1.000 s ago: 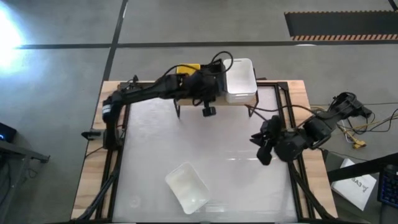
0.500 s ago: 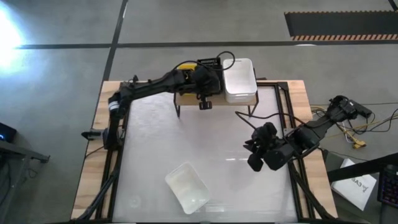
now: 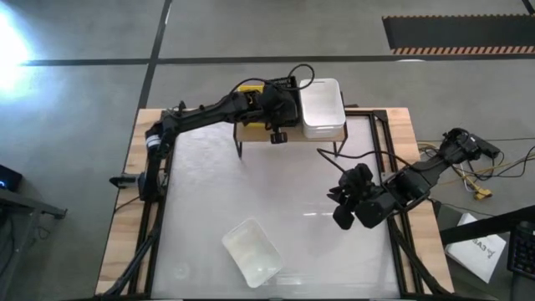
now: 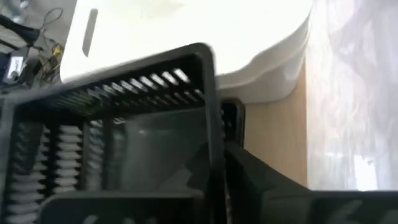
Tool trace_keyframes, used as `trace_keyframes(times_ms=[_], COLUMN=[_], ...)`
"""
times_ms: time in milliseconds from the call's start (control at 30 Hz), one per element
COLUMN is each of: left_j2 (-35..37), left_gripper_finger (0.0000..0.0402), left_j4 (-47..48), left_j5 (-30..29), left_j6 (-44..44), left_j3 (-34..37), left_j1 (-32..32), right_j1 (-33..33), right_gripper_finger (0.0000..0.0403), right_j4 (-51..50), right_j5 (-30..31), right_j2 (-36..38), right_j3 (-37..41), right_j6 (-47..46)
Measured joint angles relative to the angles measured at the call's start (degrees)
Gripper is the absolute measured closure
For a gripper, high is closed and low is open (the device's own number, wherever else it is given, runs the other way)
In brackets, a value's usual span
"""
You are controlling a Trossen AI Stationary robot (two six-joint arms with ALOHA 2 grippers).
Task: Stack baskets on shelf by color
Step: Stack the black bin on top of the black bins on the shelf, then stack the white bin on top of the white bins on the shelf
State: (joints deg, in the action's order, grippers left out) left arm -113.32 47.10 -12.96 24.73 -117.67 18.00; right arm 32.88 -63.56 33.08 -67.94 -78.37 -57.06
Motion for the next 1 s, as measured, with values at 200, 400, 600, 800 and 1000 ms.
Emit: trace_keyframes(times_ms=[200,400,600,800,1000], left_j2=[0.0,0.0,0.0,0.2,4.5], left_gripper_finger=[0.0302,0.0252,0.0246,0.0246,0.0246], left_j4=[-0.3,-0.5,-2.7,-2.5,1.2], left_j5=[1.6,-0.3,-5.1,-5.0,0.5], left_j6=[0.8,3.0,5.0,4.3,-5.9], left_j3=[0.0,0.0,1.0,1.5,-1.7], left_j1=[0.5,0.7,0.9,0.6,0.6], right_j1=[0.0,0.0,0.1,0.2,0.2], right_gripper_finger=[0.0337,0.0337,0.0337,0.0337,0.0337], right_j4=[0.0,0.0,0.0,0.0,0.0], right_j5=[0.0,0.0,0.0,0.0,0.0], right_j2=[0.0,0.0,0.0,0.0,0.0], right_j3=[0.0,0.0,0.0,0.0,0.0], right_j6=[0.0,0.1,0.2,0.2,0.8])
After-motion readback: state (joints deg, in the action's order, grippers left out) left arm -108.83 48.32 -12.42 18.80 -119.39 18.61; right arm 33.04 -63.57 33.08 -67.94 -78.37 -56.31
